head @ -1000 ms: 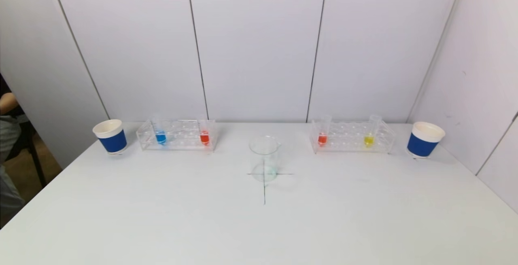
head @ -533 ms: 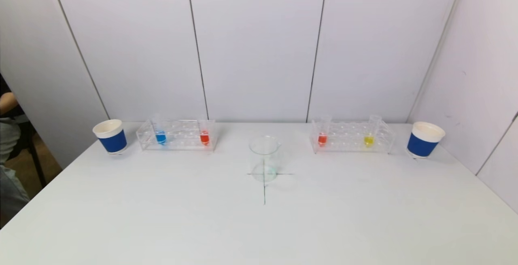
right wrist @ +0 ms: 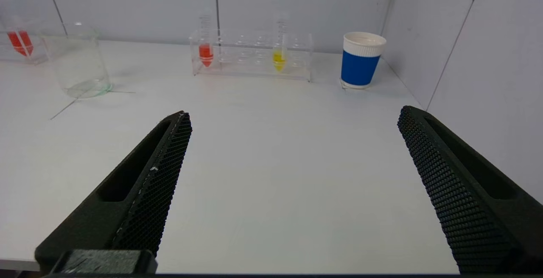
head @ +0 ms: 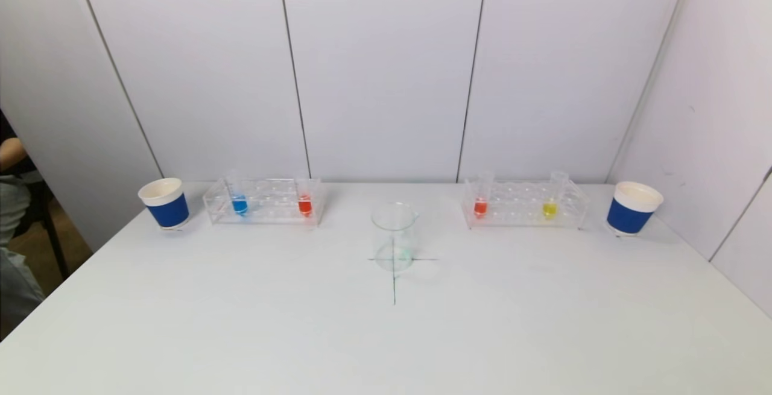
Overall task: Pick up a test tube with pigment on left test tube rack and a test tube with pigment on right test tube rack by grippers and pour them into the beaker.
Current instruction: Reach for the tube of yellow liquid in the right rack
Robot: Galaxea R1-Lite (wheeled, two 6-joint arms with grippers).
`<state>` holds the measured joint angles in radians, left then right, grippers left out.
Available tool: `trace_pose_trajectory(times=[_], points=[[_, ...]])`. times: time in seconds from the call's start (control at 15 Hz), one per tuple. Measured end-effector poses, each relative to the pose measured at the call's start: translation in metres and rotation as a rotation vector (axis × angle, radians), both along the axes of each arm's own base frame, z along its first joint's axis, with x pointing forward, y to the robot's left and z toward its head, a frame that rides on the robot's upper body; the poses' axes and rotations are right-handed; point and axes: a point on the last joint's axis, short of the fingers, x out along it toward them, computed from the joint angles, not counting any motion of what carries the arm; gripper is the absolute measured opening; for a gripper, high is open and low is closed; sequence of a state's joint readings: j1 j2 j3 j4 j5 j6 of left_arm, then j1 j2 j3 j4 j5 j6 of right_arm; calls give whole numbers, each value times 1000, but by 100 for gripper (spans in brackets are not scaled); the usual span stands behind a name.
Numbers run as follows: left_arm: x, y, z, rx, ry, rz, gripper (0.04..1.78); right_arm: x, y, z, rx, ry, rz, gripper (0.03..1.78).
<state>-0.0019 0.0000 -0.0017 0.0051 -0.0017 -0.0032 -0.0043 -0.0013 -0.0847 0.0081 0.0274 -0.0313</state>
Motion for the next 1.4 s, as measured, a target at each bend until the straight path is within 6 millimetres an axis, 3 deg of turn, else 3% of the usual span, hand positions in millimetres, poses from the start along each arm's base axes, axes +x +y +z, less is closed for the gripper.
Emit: trace_pose_trajectory(times=[0.67,1.4], points=[[0,0,0,1,0,0,177,-19,1,56,-7,-19,64,177],[0,0,0,0,0,0,177,22,3,135,-6,58,172,177]])
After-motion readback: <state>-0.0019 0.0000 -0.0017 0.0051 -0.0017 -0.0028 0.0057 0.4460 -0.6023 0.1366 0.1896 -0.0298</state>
